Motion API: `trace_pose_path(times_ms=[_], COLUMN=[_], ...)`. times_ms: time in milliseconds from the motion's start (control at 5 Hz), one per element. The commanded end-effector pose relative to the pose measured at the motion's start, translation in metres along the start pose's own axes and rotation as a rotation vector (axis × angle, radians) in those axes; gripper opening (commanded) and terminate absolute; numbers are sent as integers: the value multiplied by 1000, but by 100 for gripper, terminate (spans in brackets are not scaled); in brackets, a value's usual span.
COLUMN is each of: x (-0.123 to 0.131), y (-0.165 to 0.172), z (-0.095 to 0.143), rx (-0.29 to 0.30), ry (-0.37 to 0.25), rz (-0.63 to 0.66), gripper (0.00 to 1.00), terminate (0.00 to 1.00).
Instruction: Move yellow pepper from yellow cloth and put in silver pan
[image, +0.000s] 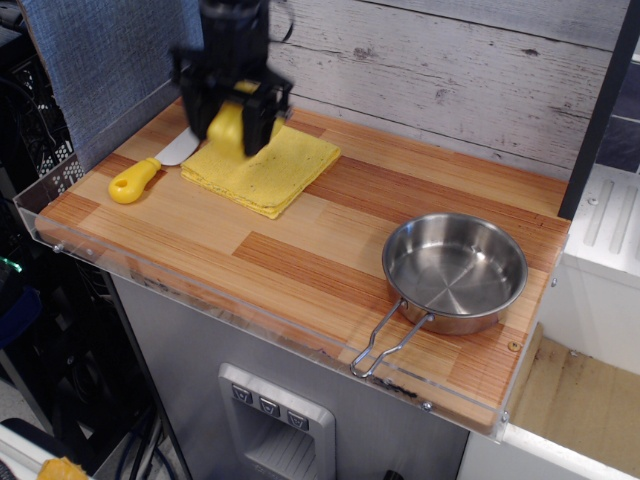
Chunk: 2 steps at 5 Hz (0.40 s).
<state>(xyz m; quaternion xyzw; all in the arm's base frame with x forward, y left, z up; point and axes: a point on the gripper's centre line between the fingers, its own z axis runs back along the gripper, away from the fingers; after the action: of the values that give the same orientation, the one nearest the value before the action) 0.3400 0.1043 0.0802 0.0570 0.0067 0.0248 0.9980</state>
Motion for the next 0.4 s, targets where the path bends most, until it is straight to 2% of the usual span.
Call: trace_pose_path(times_ms=[0, 200], x=[4, 0], y=[-65, -113], z=[61, 63], rx=[-8, -60], ry=[-106, -110], rz=[-125, -237], gripper=[0, 0], terminate=[0, 0])
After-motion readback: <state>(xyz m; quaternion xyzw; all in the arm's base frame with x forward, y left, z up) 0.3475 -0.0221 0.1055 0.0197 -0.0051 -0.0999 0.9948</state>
